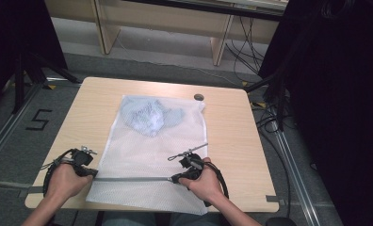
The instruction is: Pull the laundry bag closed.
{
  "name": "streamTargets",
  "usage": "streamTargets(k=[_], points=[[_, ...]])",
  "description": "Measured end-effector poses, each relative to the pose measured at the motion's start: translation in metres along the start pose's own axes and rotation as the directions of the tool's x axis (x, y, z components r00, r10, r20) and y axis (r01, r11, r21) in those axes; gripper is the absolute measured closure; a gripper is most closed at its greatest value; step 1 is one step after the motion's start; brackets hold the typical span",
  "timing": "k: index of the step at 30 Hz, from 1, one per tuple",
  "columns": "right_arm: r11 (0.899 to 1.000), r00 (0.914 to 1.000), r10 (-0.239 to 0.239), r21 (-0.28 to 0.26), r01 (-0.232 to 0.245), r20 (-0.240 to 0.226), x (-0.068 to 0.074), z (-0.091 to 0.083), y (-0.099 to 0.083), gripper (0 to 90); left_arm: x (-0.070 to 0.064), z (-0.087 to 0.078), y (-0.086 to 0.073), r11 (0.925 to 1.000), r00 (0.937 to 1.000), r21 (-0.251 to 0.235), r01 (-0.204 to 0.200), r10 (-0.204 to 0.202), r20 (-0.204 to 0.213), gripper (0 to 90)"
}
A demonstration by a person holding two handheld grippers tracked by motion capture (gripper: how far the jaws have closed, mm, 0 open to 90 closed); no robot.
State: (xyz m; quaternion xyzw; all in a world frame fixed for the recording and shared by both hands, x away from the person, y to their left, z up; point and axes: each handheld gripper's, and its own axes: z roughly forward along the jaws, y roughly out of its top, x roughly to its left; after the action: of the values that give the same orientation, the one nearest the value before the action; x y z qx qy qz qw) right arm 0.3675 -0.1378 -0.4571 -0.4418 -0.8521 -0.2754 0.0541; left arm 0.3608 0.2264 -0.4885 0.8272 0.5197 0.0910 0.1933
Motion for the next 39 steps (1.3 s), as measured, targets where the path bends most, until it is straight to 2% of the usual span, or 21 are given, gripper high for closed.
streamTargets(k=[1,4,5,6,8,13,14,16,22,24,27,30,33,36,39], points=[[1.000,0.9999,0.013,0.011,-0.013,0.008,0.000,-0.001,0.000,86.8,-0.001,0.000,0.000,1.0000,1.0000,-0.001,0.007,-0.007,0.001,90.0],[1.000,1.0000,0.007,-0.002,-0.007,0.002,-0.001,-0.002,-0.001,86.8,-0.001,0.000,0.000,0.9998,0.9998,-0.003,0.018,-0.018,0.002,90.0],[1.000,0.9998,0.019,0.002,-0.019,0.005,-0.001,-0.003,-0.001,86.8,-0.001,0.000,0.000,0.9998,0.9998,-0.006,0.017,-0.017,0.003,90.0],[1.000,1.0000,0.003,-0.006,-0.003,-0.005,-0.003,-0.003,-0.001,86.8,-0.001,0.001,0.000,0.9998,0.9999,-0.012,0.013,-0.013,0.001,90.0],[1.000,0.9997,0.023,0.006,-0.023,0.006,-0.002,-0.003,-0.002,86.8,0.000,0.000,0.000,1.0000,1.0000,-0.002,0.004,-0.004,-0.001,90.0],[1.000,0.9999,0.016,0.000,-0.016,0.001,-0.004,-0.004,-0.004,86.8,-0.001,0.000,0.000,0.9998,0.9998,-0.003,0.019,-0.019,0.002,90.0],[1.000,1.0000,-0.005,-0.009,0.005,0.001,-0.006,-0.004,-0.004,86.8,-0.001,0.000,0.000,0.9999,0.9999,-0.001,0.015,-0.015,0.001,90.0],[1.000,0.9999,-0.012,-0.015,0.012,-0.004,-0.007,-0.006,-0.004,86.8,-0.001,0.000,0.000,0.9999,0.9999,-0.002,0.013,-0.013,0.001,90.0],[1.000,1.0000,-0.005,-0.012,0.005,0.005,-0.008,-0.008,-0.004,86.8,-0.001,0.001,0.000,0.9998,0.9999,-0.013,0.013,-0.013,0.002,90.0],[1.000,1.0000,-0.006,-0.018,0.006,0.002,-0.009,-0.008,-0.005,86.8,0.000,0.000,0.000,1.0000,1.0000,-0.002,0.004,-0.004,0.000,90.0],[1.000,0.9999,-0.005,-0.016,0.005,0.009,-0.009,-0.009,-0.006,86.8,-0.001,0.001,0.000,0.9997,0.9998,-0.013,0.022,-0.022,0.003,90.0],[1.000,0.9999,-0.003,-0.016,0.003,0.010,-0.012,-0.010,-0.007,86.8,0.000,0.000,0.000,1.0000,1.0000,-0.001,0.005,-0.005,0.000,90.0],[1.000,0.9999,-0.003,-0.019,0.003,0.011,-0.013,-0.011,-0.008,86.8,-0.001,0.000,0.000,0.9998,0.9998,-0.003,0.021,-0.021,0.002,90.0],[1.000,0.9999,0.008,-0.014,-0.008,0.007,-0.013,-0.012,-0.008,86.8,0.000,0.000,0.000,1.0000,1.0000,-0.002,-0.003,0.003,-0.001,90.0],[1.000,0.9999,0.006,-0.020,-0.005,0.010,-0.015,-0.013,-0.008,86.8,-0.001,0.000,0.000,0.9999,0.9999,-0.002,0.013,-0.013,0.002,90.0]])
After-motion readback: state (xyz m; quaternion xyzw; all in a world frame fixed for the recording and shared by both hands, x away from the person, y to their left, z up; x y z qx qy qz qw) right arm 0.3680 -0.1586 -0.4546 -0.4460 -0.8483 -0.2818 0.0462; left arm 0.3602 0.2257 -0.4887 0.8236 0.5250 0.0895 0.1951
